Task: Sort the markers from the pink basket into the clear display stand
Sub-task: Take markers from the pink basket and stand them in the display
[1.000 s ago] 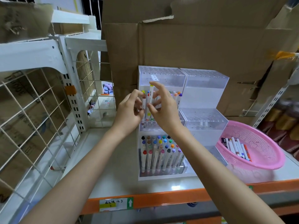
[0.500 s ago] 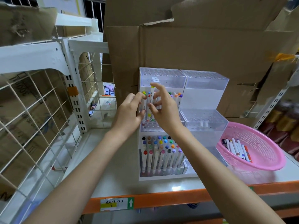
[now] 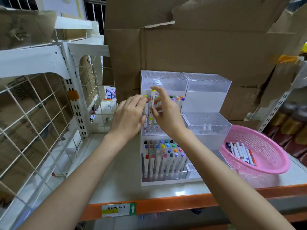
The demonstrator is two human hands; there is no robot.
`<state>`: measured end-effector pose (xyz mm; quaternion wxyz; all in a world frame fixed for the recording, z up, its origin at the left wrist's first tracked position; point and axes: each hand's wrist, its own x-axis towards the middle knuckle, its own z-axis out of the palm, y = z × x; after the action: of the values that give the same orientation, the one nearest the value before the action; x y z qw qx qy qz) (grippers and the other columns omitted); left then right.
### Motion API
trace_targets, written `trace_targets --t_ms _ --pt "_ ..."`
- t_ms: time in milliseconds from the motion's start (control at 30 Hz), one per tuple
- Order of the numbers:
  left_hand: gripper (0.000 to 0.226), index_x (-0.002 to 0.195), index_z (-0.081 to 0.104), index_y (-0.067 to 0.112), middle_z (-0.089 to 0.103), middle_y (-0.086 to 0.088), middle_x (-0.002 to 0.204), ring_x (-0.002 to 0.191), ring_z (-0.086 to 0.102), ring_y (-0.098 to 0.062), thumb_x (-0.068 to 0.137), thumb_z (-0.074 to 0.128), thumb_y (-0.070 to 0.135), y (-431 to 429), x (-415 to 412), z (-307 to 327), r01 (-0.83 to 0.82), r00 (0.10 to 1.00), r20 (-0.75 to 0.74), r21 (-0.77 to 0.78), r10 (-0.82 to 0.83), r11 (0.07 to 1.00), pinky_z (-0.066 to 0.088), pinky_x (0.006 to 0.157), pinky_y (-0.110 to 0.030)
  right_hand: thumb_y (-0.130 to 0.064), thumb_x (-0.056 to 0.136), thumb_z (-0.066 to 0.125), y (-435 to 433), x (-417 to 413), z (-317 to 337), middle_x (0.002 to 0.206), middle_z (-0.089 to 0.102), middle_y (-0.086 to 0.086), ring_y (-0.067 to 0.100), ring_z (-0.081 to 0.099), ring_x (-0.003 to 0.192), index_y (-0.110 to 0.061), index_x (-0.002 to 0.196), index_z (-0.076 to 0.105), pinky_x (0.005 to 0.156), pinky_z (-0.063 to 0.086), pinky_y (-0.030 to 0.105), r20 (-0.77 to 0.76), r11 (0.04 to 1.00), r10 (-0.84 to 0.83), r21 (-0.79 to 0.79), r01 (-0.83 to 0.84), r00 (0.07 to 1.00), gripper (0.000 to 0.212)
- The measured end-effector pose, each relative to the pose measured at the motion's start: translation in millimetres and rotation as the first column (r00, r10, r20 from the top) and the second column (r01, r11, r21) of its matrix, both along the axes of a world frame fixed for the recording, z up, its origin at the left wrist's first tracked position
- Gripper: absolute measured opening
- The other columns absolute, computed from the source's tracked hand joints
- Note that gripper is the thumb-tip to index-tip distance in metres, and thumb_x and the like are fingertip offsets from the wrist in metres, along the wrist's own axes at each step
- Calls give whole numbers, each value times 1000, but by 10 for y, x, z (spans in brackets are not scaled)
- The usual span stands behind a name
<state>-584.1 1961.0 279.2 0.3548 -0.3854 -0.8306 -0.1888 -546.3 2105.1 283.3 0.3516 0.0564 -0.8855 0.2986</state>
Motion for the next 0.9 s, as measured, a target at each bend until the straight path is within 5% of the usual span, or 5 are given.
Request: trace_targets --t_ms 900 --pt "54 119 58 8 60 -7 114 102 59 -27 68 76 5 -45 -47 -15 17 999 -44 -22 -18 1000 48 82 -39 -2 85 66 -8 50 -59 83 57 2 17 61 67 -19 128 39 67 56 38 74 995 0 99 -7 997 54"
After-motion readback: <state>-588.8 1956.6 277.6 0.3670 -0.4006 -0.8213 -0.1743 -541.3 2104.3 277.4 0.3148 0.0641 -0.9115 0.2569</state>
